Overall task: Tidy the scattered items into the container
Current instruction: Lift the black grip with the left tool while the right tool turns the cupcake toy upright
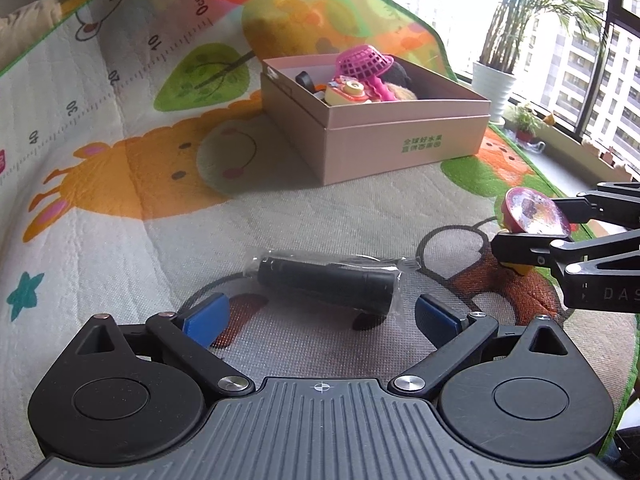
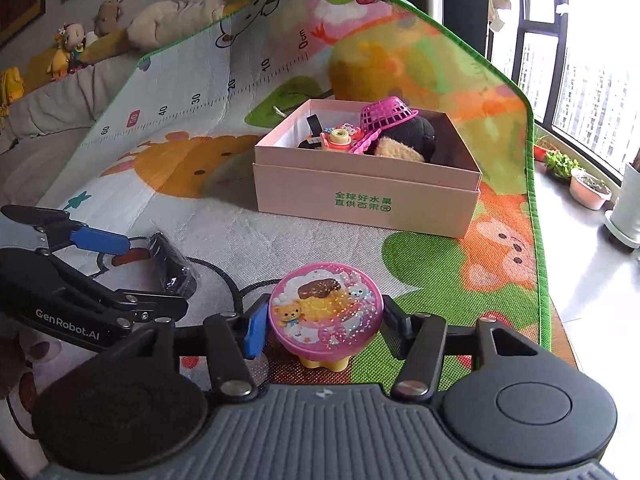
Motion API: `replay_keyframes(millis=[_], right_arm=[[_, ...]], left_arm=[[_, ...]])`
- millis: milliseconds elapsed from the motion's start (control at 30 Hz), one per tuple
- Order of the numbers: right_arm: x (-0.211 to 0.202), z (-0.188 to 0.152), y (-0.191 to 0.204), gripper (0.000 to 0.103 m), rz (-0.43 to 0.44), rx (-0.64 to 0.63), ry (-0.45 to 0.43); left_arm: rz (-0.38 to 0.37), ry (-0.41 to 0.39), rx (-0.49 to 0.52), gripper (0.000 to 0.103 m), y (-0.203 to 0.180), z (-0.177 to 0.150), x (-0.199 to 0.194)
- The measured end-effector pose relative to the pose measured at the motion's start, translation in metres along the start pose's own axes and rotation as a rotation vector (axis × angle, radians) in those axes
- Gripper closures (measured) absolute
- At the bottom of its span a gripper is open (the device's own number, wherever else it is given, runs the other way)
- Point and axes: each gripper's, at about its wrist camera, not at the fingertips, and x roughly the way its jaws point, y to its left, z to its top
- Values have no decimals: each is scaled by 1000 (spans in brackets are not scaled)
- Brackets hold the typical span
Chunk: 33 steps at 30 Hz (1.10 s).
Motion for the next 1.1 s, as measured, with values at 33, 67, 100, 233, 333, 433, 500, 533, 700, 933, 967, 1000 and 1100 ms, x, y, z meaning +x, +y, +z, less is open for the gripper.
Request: replay_keyframes(millis=[33,67,100,233,333,433,500,533,700,933,967,1000,1100], right_arm=[[1,0,-1,47,-5,3,4],[3,0,-3,47,-10,7,8],[4,-1,-4,47,-12,11,12],[5,0,-5,47,-16,11,13],[6,0,-6,47,-17,8,13],[6,0,-6,47,-19,11,12],[7,-1,-7,47,-20,10,14],[8,-2,-7,47,-18,11,18],[13,-5,-7,47,-12,14,36],[10,-4,-5,47,-16,9,30],[9,-4,-5,47,-18,5,27],[7,-3,-6,47,-20,3,23],[3,-1,-8,47,-21,2,12]], left_arm=[[-9,0,-1,1,0,0,0],[-20,1,-3,1,-1,-1,-1],[-39,2,-7,1,-2,-1,-2],[-185,1,-20,1,-7,-3,-8],[-263,-28,8,1,-12,-6,-15],[-147,-81,34,1,-9,-6,-18],[-61,-95,53,1,-3,-4,-13],[-46,-88,64,1,0,-3,-9],[-33,-53,136,1,0,2,8],[-58,-51,169,1,-2,8,15],[-58,-53,167,3,-2,8,15],[-55,-53,165,5,-2,8,15],[-50,-49,162,12,-2,9,15]])
